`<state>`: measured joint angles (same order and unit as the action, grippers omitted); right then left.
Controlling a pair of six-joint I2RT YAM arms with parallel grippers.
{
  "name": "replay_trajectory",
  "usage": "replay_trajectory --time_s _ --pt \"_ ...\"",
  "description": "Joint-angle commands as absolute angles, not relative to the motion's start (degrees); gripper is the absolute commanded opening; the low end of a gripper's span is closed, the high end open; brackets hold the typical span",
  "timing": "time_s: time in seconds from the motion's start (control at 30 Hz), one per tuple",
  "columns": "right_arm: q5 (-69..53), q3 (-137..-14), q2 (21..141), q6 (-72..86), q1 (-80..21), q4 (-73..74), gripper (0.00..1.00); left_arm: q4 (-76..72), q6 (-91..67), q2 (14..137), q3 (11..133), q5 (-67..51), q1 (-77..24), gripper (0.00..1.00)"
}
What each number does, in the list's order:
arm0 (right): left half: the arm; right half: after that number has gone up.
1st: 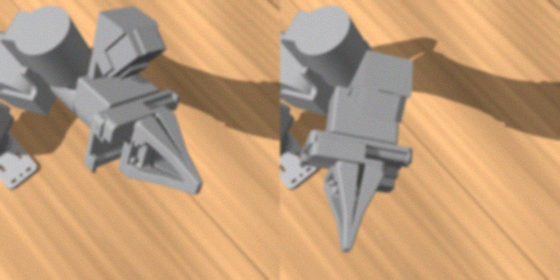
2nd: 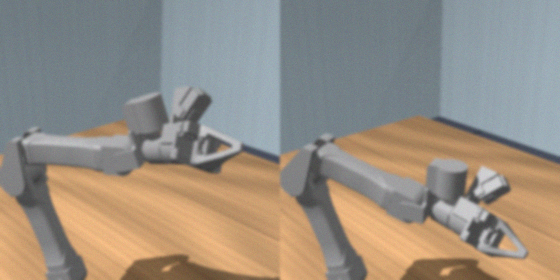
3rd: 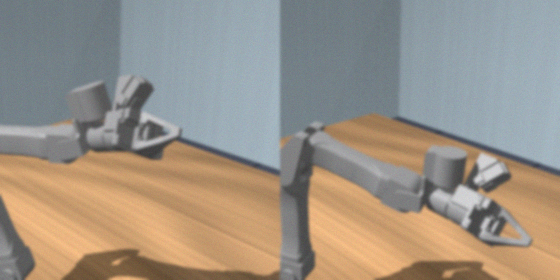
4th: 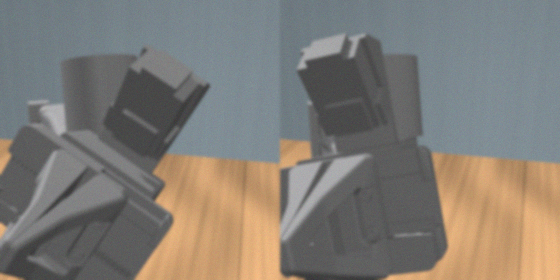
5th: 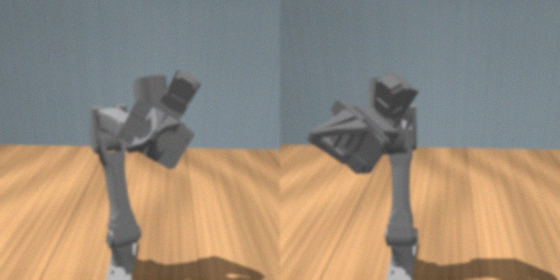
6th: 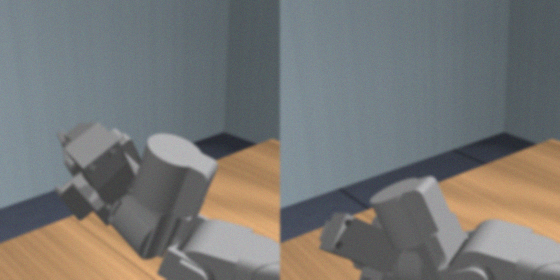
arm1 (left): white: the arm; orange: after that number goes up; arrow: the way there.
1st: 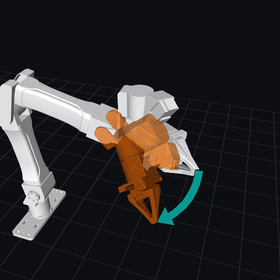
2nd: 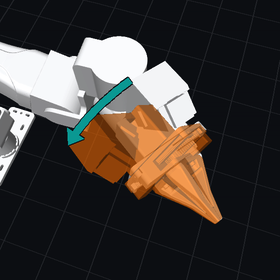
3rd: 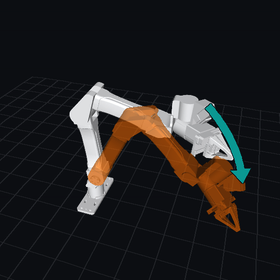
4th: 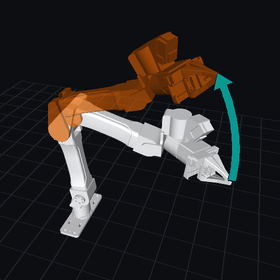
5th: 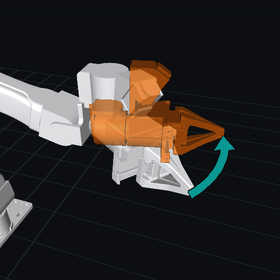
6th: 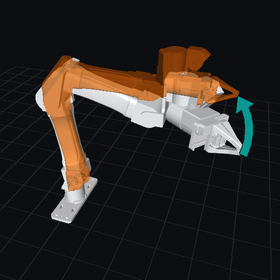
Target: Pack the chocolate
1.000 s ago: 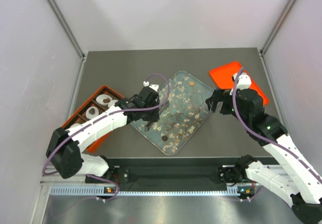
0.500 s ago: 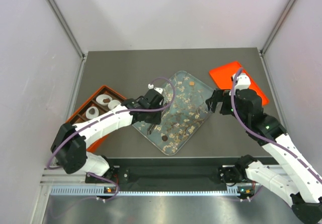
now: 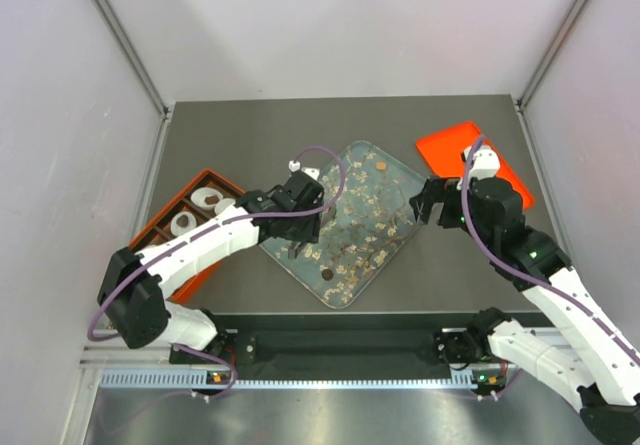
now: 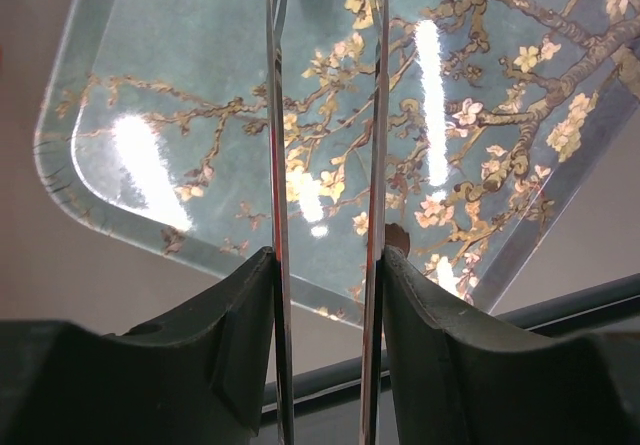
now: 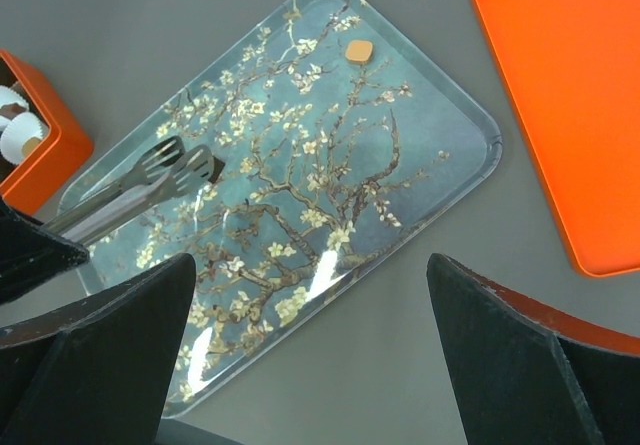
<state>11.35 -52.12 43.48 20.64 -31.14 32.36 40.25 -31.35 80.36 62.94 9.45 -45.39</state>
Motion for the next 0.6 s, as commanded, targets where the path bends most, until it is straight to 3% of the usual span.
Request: replay_trajectory --time_s 0.0,0.57 --pt "12.04 -53.52 42.36 20.92 -31.99 30.41 1.0 43.41 -31.82 77.7 67.67 11.86 -45.62 0.49" --pt "10.37 -55.2 43.24 22.59 -32.08 30.32 1.0 47.03 -31.2 77.17 75.06 17.22 -45.53 0.53"
